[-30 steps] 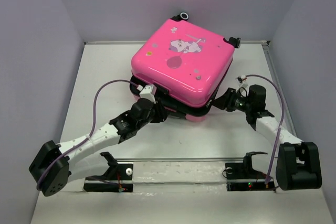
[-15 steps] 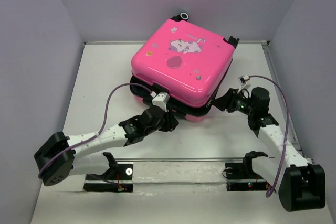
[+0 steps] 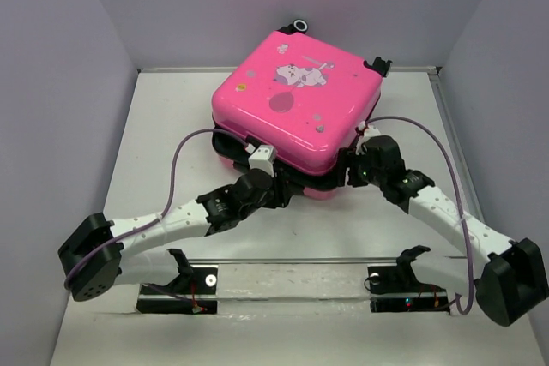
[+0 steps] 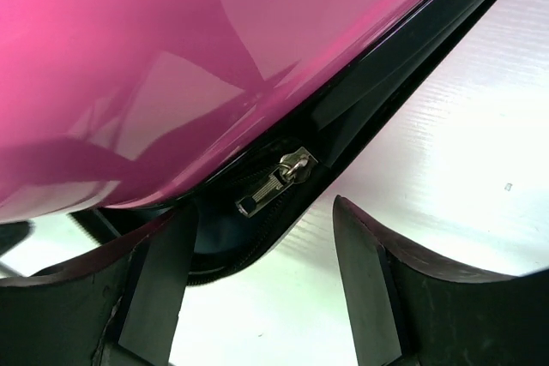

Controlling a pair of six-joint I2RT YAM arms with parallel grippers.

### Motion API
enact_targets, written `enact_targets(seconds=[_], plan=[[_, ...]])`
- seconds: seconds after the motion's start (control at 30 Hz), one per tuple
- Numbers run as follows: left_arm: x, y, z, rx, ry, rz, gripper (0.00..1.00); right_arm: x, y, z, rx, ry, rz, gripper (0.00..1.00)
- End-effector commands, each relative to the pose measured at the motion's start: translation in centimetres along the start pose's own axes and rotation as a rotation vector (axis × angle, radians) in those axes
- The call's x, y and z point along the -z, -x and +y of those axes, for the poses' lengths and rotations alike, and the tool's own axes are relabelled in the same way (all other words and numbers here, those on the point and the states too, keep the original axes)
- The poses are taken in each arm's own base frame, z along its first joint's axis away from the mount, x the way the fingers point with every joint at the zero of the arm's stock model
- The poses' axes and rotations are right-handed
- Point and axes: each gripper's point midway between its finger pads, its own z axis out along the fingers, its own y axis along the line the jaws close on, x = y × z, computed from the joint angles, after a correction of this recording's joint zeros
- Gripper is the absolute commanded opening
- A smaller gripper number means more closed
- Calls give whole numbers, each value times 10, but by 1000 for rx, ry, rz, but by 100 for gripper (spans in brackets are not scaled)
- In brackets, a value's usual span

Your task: Pack the luggage

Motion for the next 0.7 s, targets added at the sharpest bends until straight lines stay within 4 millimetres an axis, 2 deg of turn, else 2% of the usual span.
enact_targets(seconds=[0.0,0.1,0.13,0.2,0.23,0.3,0.37,0.43,0.47,0.53,0.67], plan=[[11,42,-7,-6,18,-128,57,-13,4,-8,64,-161,-9,71],[13,41,-3,-14,25,-124,57,-16,8,-3,105,-224,-43,67],[13,39,0,-14,31,-121,58,-14,13,-12,111,-297,-77,65],[15,40,0,-11,23,-123,58,-9,16,-14,132,-357,-111,59],[15,38,3,-10,27,-123,58,-5,22,-23,134,-417,-142,57],[17,40,4,-6,25,-132,58,-3,24,-22,159,-430,-144,57],[18,41,6,-4,31,-138,58,-6,23,-34,188,-499,-134,60],[20,42,7,-1,32,-144,58,-4,28,-52,209,-621,-164,61],[20,43,7,-1,31,-145,58,-3,25,-61,207,-681,-156,60],[21,43,7,3,30,-146,58,8,38,-67,166,-760,-235,58],[21,42,7,2,30,-143,58,39,70,-63,71,-780,-393,52]])
